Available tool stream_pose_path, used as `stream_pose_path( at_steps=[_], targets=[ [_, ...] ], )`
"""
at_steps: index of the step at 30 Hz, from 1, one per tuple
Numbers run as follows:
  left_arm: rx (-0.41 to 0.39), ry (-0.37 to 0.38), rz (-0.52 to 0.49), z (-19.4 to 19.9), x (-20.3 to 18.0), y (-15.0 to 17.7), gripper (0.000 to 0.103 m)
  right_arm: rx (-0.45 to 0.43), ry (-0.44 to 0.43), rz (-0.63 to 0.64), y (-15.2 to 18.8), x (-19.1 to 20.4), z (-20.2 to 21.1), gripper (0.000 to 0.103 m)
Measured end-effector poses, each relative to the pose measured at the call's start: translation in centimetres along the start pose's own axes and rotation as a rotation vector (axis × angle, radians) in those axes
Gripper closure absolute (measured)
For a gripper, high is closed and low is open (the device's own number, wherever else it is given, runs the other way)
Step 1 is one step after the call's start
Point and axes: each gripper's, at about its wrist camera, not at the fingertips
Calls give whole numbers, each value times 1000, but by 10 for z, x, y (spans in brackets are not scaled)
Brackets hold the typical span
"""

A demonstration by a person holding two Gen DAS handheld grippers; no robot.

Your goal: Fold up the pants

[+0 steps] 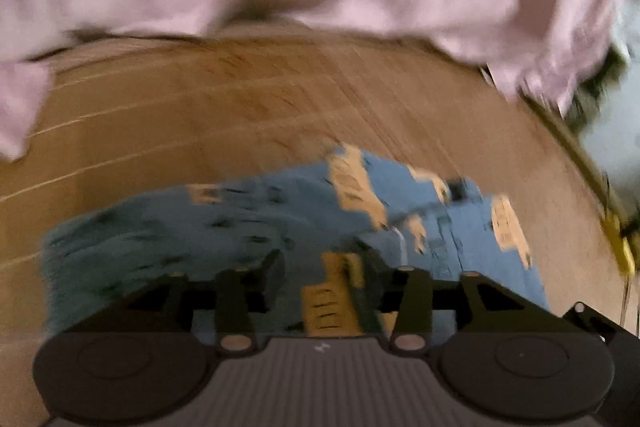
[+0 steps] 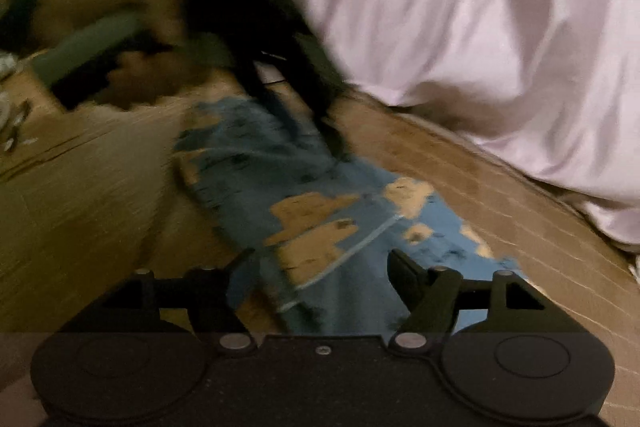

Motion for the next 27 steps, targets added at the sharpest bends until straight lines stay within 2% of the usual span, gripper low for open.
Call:
stream_pose_path(
  at_steps=[2,4,6,8,11,13,16,19,21,22,26,27],
  targets=[
    [-84,-56,54,23,14,10,40,9,15,-23,1,-5,-5,30],
    [-164,-144,93,45,27,23,34,25,12,-40,4,-8,-14,31],
    [-215,-231,125,60,39,38,31,53,-2,-51,8,-8,-25,31],
    [-231,-279,167,67,51,52,30,55,-20,-80,11,-7,-29,31],
    [-229,-299,268,69,72,69,30,54,-15,-63,12,-2,-29,30],
    [-221,-271,334,66,88,74,31,57,-19,-72,13,-2,-30,30],
    [-240,-233,378,63,102,76,32,59,-25,-86,13,-5,-30,29],
    [-215,-221,389,54,110,73,37,59,-28,-90,13,-6,-29,29],
    [-183,-203,413,48,113,76,45,58,-27,-91,14,-6,-29,29],
    [-195,-208,412,48,112,77,46,58,-27,-91,14,-6,-29,29],
    [-175,-230,394,47,106,76,79,59,-25,-94,15,-6,-30,27],
    [-183,-240,389,49,104,75,80,59,-26,-97,15,-7,-30,27]
  ],
)
Point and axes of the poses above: each gripper's, at about its wrist camera, not at the fingertips, and z roughly against the way its jaws point, x to its left, y to its underside, and after that the axes turned 3 degrees about x, right-handed
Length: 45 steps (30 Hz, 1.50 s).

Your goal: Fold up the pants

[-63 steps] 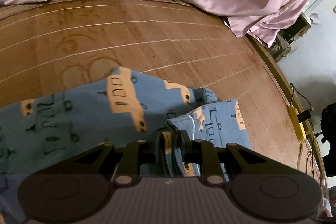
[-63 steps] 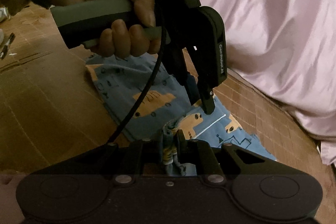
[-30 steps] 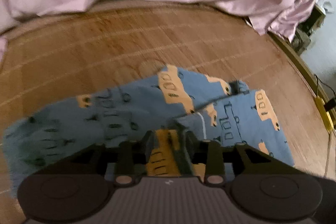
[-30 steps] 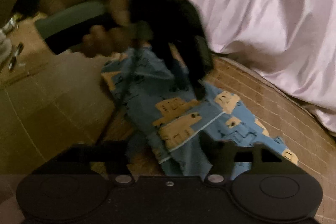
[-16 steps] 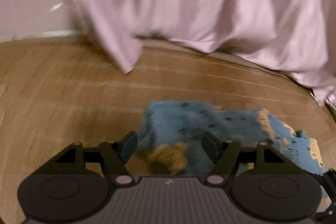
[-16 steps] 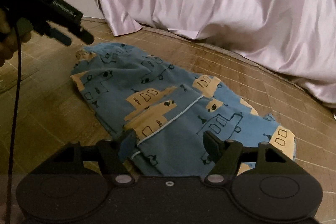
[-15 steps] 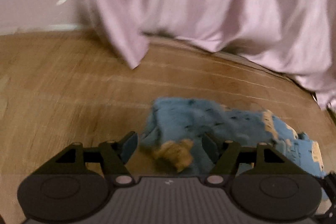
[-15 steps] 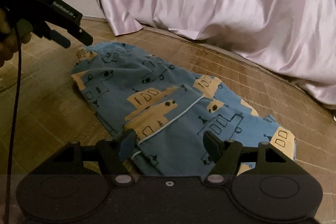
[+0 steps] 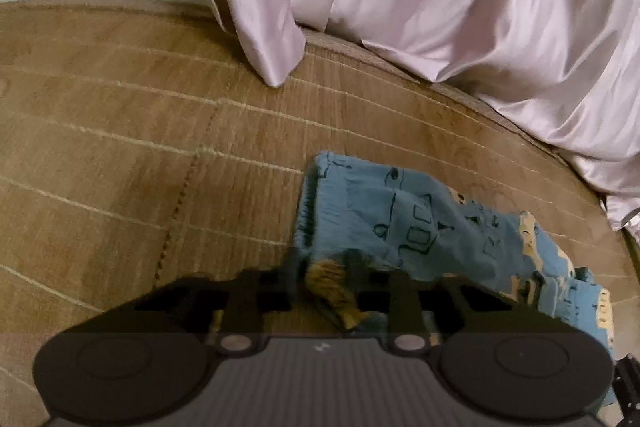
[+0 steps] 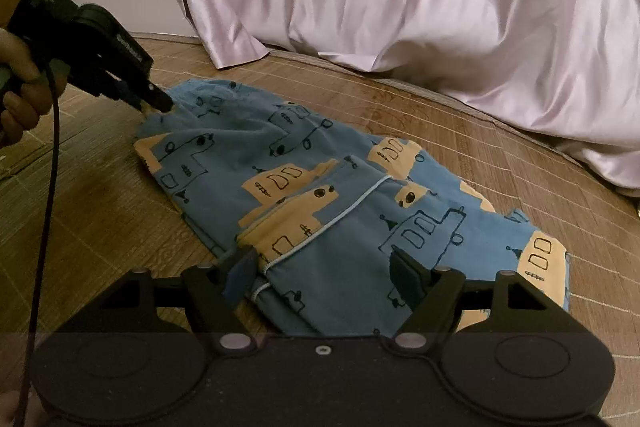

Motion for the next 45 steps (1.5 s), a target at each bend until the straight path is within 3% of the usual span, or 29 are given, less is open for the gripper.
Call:
stream_pose_path(
  at_steps=[5,14,19,22,27,29,31,34,36,38,40,45],
  targets=[
    [-47,-39,-28,14,-17,-4,83,4,0,-18,0,-2,-1,25],
    [-87,-214,-244,19,-66,2,84,6,-6,-34,1,-4,-1,23],
    [-166,-328,-518,16,-102,34,83,5,-15,-52,2,-7,-2,21],
    [-165,-350,-585,7,-117,49,83,6,-21,-65,3,-9,-2,20],
    [-170,-359,-551,-1,-118,50,78,10,-18,-73,3,-10,-3,18],
    [-162,-371,-502,-1,-111,46,62,11,-16,-71,3,-10,-3,18],
    [-164,-368,-453,-1,-98,41,57,10,-16,-65,4,-10,-2,18],
    [-157,-306,-366,0,-72,28,57,11,-17,-68,4,-10,-3,18],
    [-110,-235,-312,-5,-55,19,57,11,-17,-68,4,-10,-3,18],
    [-84,-179,-243,-9,-39,12,49,10,-17,-68,4,-10,-3,18],
    [-67,-133,-178,-11,-29,8,51,10,-17,-69,5,-10,-3,17],
    [-72,-111,-162,-9,-29,8,76,11,-17,-66,5,-10,-2,17]
  ],
)
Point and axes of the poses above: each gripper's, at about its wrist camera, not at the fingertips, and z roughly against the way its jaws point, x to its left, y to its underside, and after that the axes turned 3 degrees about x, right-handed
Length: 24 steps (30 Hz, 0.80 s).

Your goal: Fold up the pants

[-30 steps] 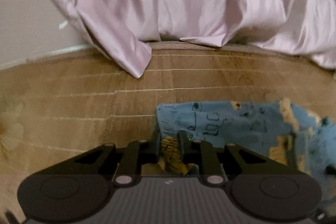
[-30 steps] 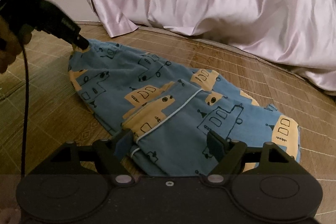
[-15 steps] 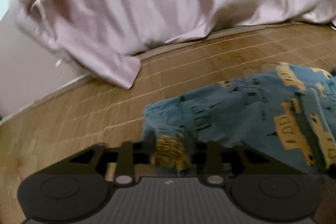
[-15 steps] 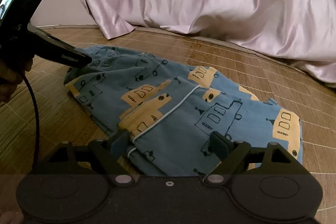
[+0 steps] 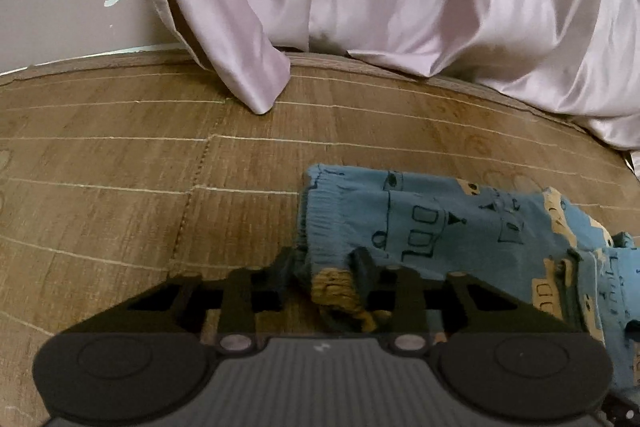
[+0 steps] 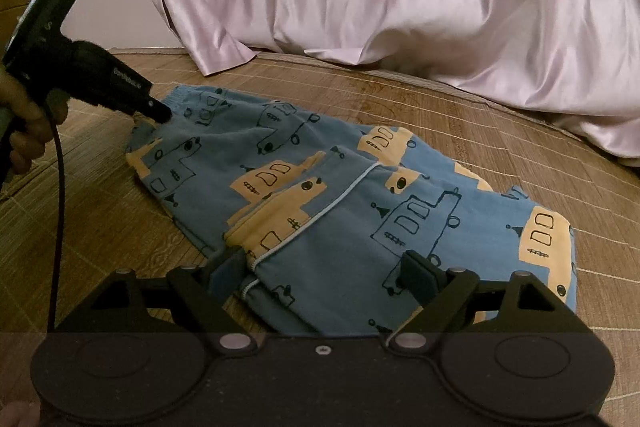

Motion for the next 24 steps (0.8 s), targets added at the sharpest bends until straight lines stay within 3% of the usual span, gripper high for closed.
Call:
stream_pose_path(
  at_steps=[1,5,10,16,20,24],
  targets=[
    [-11,-14,3,3,-2,-1,81,1,2,1,0,0,0,17],
    [-26,-80,-48,13,-20,-7,82,3,7,12,-1,1,0,17],
    [-134,-143,-308,42,-73,-4,82,5,16,26,-3,2,1,17],
    [-203,-84,-435,69,-124,-9,82,-11,29,27,-10,-9,16,17],
    [-242,-21,-490,87,-151,-7,82,32,53,27,-14,-36,34,17],
    [-241,61,-511,102,-177,-7,82,94,156,80,-15,-66,47,17]
  ],
)
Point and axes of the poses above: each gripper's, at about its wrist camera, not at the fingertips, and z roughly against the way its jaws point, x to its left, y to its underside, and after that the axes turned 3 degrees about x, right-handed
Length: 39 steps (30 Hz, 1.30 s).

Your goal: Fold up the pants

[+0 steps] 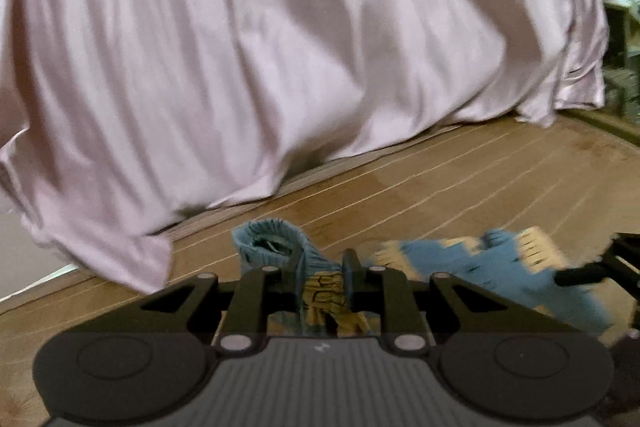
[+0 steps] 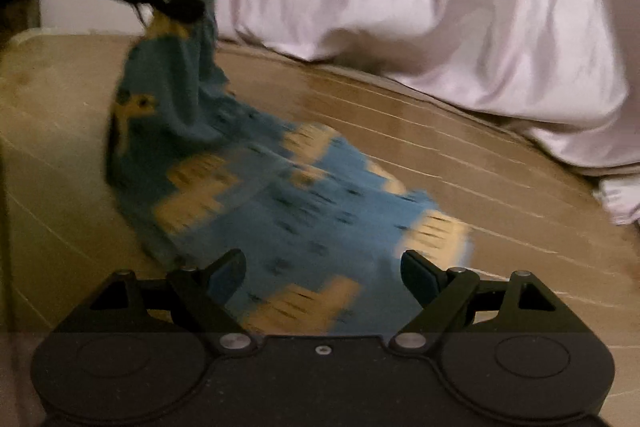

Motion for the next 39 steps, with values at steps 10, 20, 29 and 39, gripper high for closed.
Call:
stream_pose_path(
  at_steps=[10,20,29,39],
  targets=[
    [14,202,-138,-5,-100,-17,82,53,198,-271,36,-120,22,13],
    [80,327,-288,-32,-186,-6,82,57,244,-351,48,-139,20,13],
    [117,383,-281,-54,-195,6,82,54,291,-420,50,-149,24,13],
    [100,444,-353,-54,-211,21,77,74,297,-429,53,-148,19,13]
  ],
)
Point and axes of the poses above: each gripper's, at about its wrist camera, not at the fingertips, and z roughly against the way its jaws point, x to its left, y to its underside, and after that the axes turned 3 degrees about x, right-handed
